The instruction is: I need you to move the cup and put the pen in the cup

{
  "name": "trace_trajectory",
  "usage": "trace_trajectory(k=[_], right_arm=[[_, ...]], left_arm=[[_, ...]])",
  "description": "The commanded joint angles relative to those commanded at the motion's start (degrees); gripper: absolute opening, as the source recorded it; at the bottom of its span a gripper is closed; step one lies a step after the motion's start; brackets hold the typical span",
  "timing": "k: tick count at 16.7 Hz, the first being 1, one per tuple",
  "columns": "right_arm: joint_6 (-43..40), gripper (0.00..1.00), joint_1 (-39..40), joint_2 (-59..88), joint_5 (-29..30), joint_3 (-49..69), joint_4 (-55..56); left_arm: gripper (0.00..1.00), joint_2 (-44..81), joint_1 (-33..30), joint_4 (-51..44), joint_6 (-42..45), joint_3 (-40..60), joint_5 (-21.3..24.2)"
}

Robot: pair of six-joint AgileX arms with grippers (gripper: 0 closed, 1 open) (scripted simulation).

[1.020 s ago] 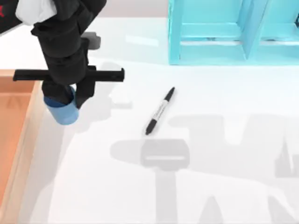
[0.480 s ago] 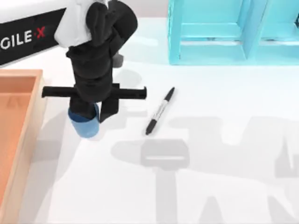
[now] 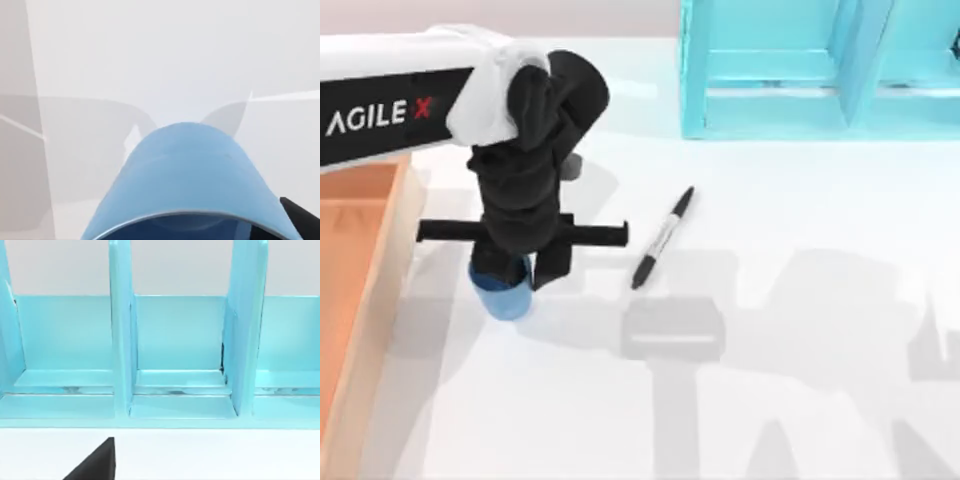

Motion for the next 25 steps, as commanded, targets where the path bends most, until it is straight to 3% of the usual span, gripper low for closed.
trace_trajectory(k=[3, 16, 25], right_arm=[[0.0, 1.0, 0.0, 0.0, 0.0, 0.0, 0.0], [0.0, 1.0, 0.0, 0.0, 0.0, 0.0, 0.0], [0.0, 1.0, 0.0, 0.0, 0.0, 0.0, 0.0]], left_arm=[[0.0, 0.0, 0.0, 0.0, 0.0, 0.0, 0.0], [0.98, 0.0, 0.0, 0.0, 0.0, 0.0, 0.0], [1.0, -0.02, -0.14, -0.01, -0.01, 0.01, 0.01]])
